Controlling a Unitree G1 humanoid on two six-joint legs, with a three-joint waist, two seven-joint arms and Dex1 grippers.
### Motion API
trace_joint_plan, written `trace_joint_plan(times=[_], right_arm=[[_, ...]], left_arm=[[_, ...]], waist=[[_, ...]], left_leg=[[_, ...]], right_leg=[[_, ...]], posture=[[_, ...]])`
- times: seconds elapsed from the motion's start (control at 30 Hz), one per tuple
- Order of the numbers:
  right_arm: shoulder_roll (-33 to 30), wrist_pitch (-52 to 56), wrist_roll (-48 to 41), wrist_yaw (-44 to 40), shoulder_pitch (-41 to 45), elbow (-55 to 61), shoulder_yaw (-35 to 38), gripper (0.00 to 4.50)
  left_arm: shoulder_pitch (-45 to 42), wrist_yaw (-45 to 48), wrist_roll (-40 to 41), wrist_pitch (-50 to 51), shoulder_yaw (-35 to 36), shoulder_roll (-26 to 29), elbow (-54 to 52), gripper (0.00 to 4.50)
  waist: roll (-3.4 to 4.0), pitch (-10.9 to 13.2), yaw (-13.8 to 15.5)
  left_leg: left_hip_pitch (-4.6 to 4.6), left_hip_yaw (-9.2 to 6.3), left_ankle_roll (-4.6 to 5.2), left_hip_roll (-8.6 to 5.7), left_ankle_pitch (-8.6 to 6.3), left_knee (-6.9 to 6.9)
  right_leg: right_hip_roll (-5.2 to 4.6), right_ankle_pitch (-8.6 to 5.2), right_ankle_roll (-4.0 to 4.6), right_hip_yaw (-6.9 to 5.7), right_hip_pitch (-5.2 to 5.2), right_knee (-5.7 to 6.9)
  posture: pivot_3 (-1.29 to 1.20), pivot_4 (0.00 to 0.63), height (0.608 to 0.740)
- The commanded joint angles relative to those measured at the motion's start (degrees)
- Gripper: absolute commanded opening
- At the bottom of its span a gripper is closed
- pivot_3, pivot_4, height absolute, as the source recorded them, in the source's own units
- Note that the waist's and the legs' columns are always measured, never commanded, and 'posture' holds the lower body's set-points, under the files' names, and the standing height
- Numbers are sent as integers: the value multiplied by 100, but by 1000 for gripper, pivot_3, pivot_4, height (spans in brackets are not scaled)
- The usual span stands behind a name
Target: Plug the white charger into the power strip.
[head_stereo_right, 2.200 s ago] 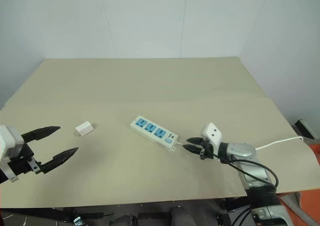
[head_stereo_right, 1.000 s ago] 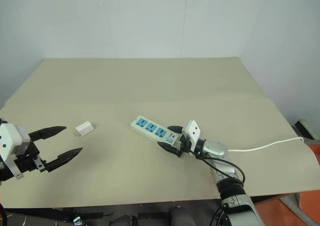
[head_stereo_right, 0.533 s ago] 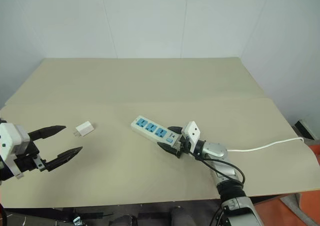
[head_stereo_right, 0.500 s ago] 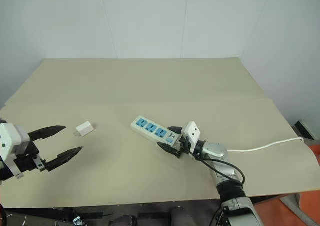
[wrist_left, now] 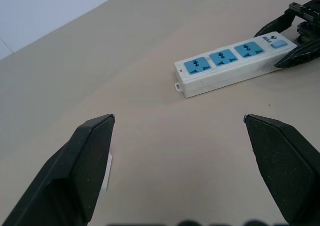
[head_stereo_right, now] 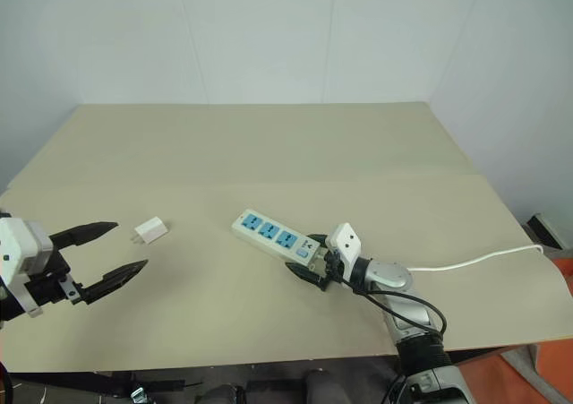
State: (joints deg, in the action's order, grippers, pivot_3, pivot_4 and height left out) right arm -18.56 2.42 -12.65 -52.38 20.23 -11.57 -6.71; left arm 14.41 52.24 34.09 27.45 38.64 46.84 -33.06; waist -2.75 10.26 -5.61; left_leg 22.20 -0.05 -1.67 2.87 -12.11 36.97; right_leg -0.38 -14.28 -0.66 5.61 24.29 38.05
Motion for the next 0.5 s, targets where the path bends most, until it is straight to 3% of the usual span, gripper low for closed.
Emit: trace_joint_plan(times=[0.03,0.5], right_arm=[[66,-12,-70,16,79,68,-3,4479],[645,-790,96,-167,657,-1741,-80,4479]], left_arm=[[-43,-41,47,-114,37,28,-121,4500],[-31,-8,44,-140,97,31,-104,4500]], waist=[[0,0,5],[-12,-7,-51]], left_leg=[[0,-1,0,0,0,0],[-21,1,0,4,0,0]], right_leg=[[1,0,0,-1,0,0],[4,3,1,1,-15,0]], posture=[[0,150,740],[0,150,740]])
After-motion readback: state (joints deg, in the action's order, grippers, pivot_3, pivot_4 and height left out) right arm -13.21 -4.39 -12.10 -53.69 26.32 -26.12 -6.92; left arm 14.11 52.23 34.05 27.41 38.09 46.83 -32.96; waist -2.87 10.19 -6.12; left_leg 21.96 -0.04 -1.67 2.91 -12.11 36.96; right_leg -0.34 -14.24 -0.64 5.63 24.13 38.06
